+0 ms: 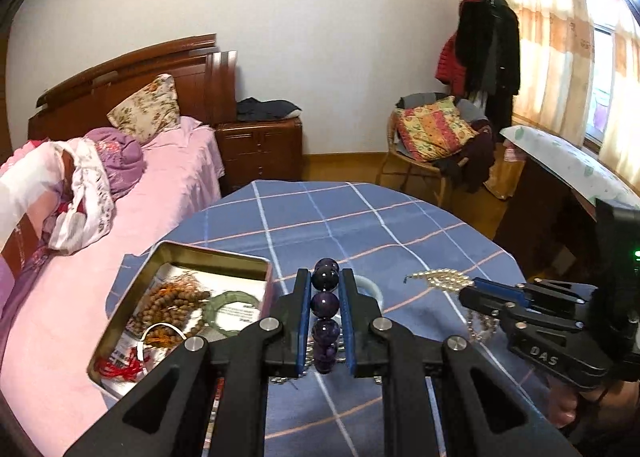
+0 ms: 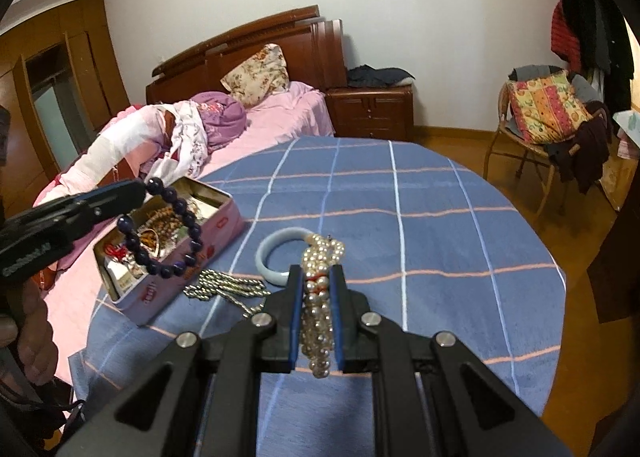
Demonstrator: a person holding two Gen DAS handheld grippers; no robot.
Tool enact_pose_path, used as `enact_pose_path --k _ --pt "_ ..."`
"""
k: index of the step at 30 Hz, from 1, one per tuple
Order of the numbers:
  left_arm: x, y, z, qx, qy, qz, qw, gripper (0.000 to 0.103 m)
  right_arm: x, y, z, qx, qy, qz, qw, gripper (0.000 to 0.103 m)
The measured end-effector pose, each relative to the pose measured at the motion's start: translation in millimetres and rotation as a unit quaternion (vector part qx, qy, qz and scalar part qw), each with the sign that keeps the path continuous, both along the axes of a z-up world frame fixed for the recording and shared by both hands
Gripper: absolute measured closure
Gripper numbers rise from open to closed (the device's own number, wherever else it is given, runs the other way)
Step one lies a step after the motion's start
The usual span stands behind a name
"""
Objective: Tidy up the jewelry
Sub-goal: 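Carry the purple bracelet with left tool while right tool carries the pearls over the tin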
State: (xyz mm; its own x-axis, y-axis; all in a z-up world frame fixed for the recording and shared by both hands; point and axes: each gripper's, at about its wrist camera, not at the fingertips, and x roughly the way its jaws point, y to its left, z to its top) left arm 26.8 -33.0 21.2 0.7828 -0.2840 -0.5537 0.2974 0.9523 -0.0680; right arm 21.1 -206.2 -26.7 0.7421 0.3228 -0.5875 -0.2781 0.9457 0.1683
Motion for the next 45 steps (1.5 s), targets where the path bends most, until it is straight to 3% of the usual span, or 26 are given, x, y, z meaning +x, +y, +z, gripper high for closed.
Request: enact_pose_path --k 24,45 --pt "0.1 63.6 3.3 -0.011 -0.007 0.073 0.9973 0.09 8.6 56.4 28.4 -0.006 -0.042 0.062 0.997 0.088" --pt "3.3 96.5 9.0 -0.005 -0.02 0.106 0.9942 0.09 21.4 105.8 46.0 0.002 -0.063 0.118 0.991 0.088"
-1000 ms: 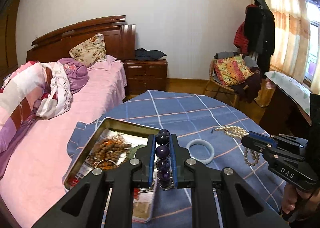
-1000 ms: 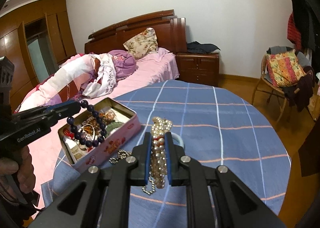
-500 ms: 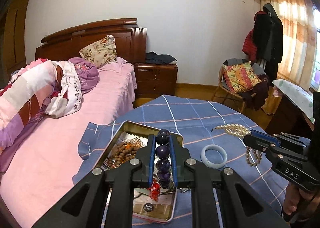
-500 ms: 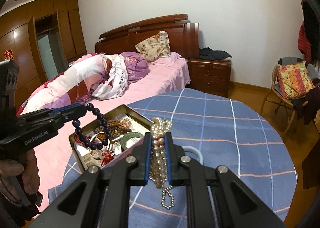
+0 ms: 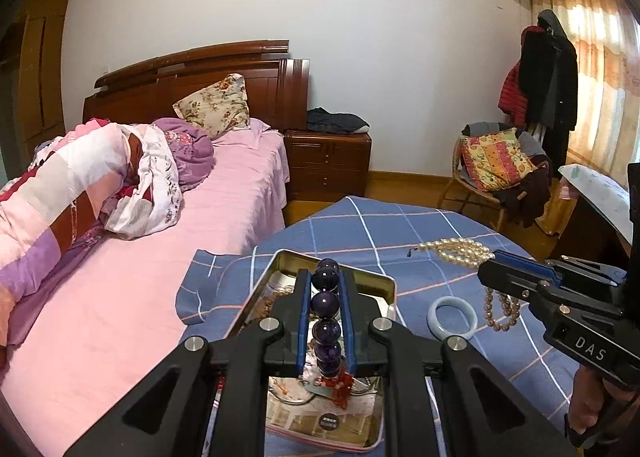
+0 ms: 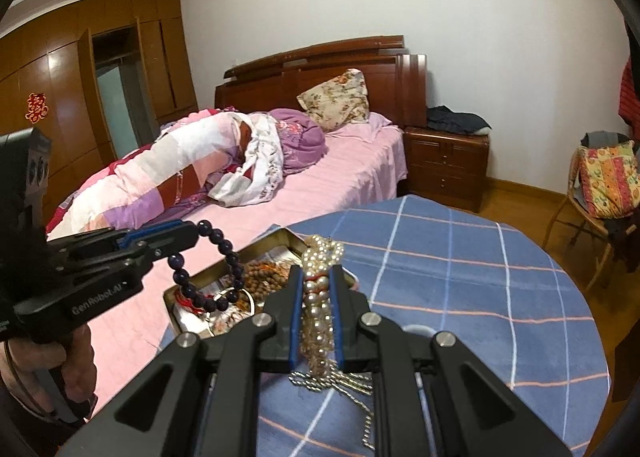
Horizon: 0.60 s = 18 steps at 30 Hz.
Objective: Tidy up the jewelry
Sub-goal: 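Carry the purple bracelet with left tool while right tool carries the pearls over the tin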
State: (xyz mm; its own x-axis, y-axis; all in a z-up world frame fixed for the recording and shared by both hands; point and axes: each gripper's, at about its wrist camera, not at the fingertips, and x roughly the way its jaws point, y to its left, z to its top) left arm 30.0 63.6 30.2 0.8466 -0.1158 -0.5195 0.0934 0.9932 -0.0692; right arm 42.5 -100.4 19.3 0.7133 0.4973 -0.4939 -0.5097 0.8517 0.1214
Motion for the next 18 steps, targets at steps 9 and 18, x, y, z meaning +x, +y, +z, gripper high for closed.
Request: enact_pose_path --k 9,18 --pt "8.2 23.2 -7.2 -0.002 0.006 0.027 0.9996 0.09 6.3 23.9 -2.6 0.001 0.003 0.023 1.0 0.088" --pt "15.4 33.8 -24.8 -0.001 0.03 0.039 0.9988 0.09 11.0 44.7 -17.3 0.002 0.026 0.046 0.999 0.088"
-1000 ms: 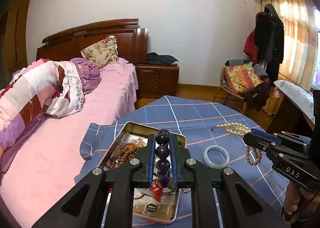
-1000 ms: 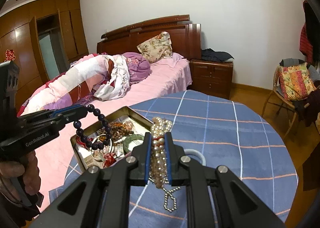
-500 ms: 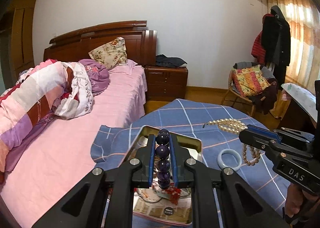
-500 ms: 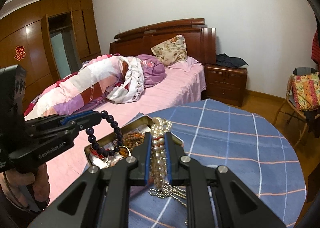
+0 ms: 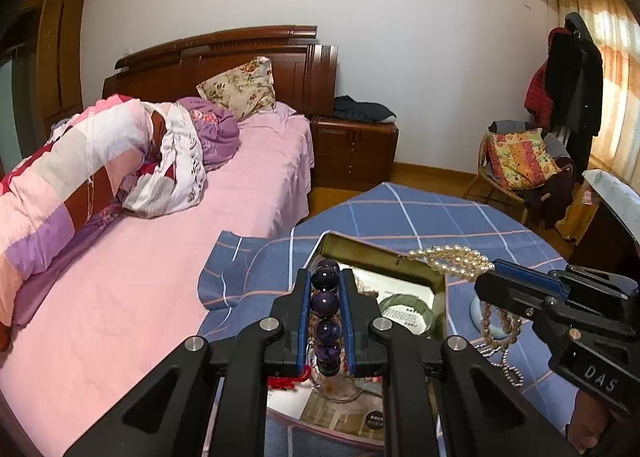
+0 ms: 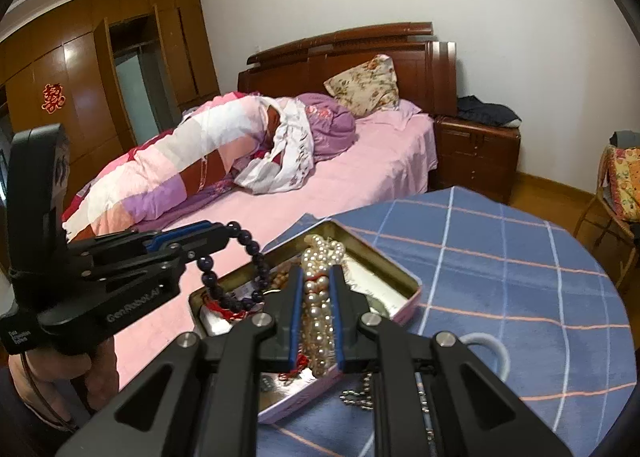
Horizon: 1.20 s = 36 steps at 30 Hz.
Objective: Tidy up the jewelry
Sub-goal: 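Carry the purple bracelet with left tool while right tool carries the pearls over the tin, then open left tool to drop the purple bracelet while right tool releases the pearls into the tin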
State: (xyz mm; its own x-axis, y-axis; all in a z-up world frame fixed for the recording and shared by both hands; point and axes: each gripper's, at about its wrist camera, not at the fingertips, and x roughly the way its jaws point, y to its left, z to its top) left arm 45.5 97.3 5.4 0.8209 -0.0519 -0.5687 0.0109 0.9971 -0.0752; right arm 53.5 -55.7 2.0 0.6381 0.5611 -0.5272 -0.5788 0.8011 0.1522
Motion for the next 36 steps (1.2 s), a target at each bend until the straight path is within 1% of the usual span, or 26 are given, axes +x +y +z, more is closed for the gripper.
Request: enact_pose_path --k 9,16,25,30,36 --pt "5.5 2.7 -13.6 0.001 0.019 0.002 0.9998 0.09 -0.1 14.1 -17.3 -0.005 0.019 0.016 1.0 0.088" --pt "8.2 1.1 -18.7 0.001 0.03 -0.003 0.9995 0.09 -1.2 19.7 -24.3 -0.008 0.029 0.022 0.999 0.088" --pt "13.1 1.9 -27.2 0.002 0.039 -0.007 0.9992 0.09 0.6 26.8 -33.0 -0.012 0.038 0.023 0.999 0.088" --pt "13.3 -4.2 -30.7 0.006 0.045 -0.018 0.9988 0.09 4.2 28.2 -40.0 -0.014 0.047 0.021 0.999 0.088" --pt "11.3 -4.3 -39.4 0.002 0.054 -0.023 0.9983 0.089 6.5 28.6 -45.7 -0.017 0.053 0.018 0.998 0.088"
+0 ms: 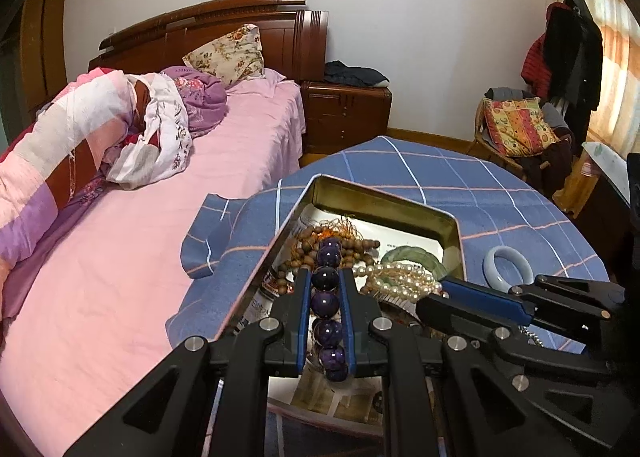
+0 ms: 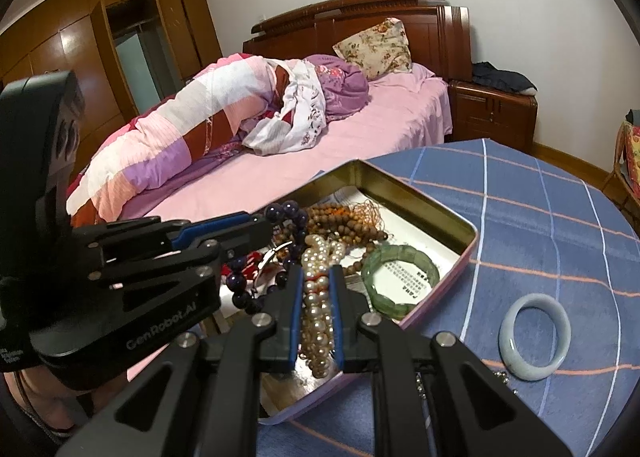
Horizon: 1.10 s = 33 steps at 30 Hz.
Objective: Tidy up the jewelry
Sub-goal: 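Open left tool to drop the purple bracelet while right tool releases the pearls into the tin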
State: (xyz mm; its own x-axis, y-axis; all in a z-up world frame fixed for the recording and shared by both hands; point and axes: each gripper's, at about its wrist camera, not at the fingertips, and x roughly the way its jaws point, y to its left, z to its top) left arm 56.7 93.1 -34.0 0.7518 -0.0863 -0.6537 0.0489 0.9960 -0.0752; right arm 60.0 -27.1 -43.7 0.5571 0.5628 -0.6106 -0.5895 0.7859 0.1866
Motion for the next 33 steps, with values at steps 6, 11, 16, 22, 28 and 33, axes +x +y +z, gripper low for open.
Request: enact_pose_path --k 6,11,16,22,28,33 --pt "-4.8 0.0 -1.6 -0.009 -0.002 -0.011 0.9999 0.089 0.0 0.7 -6.1 -0.002 0.005 -0.001 1.0 0.088" --pt "-5.2 -2.8 -4.0 -0.004 0.002 -0.013 0.9999 0.089 -0.7 1.3 -11.0 -0.003 0.011 0.0 1.0 0.088" --pt "-8.0 -2.4 -2.8 0.002 -0.005 -0.004 1.0 0.089 1.5 0.2 -16.5 -0.008 0.021 0.001 1.0 0.087" --pt "-17.5 -10.4 7.5 0.018 -0.034 0.001 0.9993 0.027 0.0 -7.2 -17.1 0.001 0.029 0.0 1.0 0.06" --pt "-22.4 -14.2 20.5 0.005 -0.056 -0.004 0.9984 0.02 -6.7 -45.5 -2.9 0.012 0.01 -0.033 0.999 0.045" --pt "-18.5 -37.3 15.7 0.0 -0.051 -0.02 0.9985 0.02 8.3 -98.4 -2.4 -0.022 -0.004 -0.117 0.993 0.022"
